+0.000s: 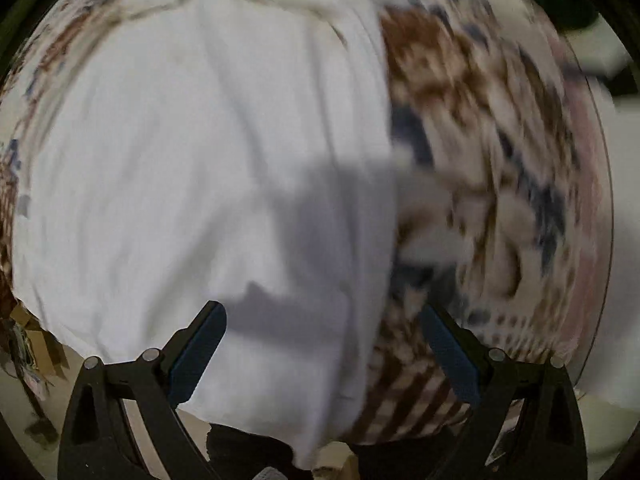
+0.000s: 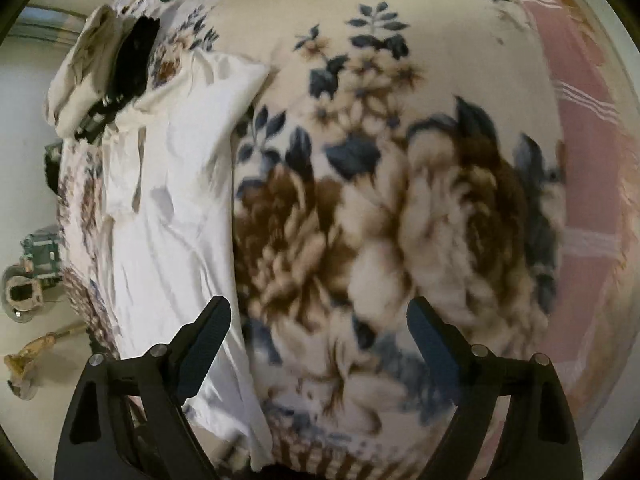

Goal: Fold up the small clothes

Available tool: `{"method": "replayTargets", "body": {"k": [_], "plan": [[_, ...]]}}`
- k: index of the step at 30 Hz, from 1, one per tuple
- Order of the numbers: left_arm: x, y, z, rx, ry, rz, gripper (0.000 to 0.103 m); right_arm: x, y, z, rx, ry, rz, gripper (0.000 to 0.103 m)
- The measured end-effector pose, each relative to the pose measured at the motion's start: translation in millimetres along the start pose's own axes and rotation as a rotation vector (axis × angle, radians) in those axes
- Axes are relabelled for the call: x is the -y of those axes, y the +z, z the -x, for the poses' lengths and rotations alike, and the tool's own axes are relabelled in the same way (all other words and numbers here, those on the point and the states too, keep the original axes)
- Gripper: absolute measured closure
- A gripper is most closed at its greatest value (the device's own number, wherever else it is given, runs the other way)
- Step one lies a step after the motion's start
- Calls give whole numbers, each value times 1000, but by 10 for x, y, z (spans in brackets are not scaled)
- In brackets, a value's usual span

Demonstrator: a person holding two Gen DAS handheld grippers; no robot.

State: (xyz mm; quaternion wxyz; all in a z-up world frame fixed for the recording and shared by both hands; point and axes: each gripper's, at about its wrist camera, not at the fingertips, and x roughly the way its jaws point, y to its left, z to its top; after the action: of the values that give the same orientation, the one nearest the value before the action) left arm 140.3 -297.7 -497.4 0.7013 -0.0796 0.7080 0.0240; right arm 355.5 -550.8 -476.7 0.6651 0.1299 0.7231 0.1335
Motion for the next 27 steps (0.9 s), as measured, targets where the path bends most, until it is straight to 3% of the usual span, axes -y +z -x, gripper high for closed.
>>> {"method": "replayTargets", "body": {"k": [6,11,13,15,17,19,27], "plan": [[140,-117,-344,-7,51,2,4,-222,695,-451,1,159,45,13],[134,-101,-413,62,79,13,4,-409,1267,-924,-12,272,11,25],[129,-138,-399,99,83,6,15,-469,1409,-1063,-16,291,-11,31],[112,-145,-330,140,106,2,63,-544,1507,-1186,-20,317,-23,46],[72,-141,-245,166,98,14,95,-653,1560,-1268,-28,322,-22,74],[-16,-126,-139,192,67,44,99,-761,1567,-1289,-15,303,-19,91],[-484,-221,621,297,-21,158,100,-1159,1531,-856,17,254,60,98]]}}
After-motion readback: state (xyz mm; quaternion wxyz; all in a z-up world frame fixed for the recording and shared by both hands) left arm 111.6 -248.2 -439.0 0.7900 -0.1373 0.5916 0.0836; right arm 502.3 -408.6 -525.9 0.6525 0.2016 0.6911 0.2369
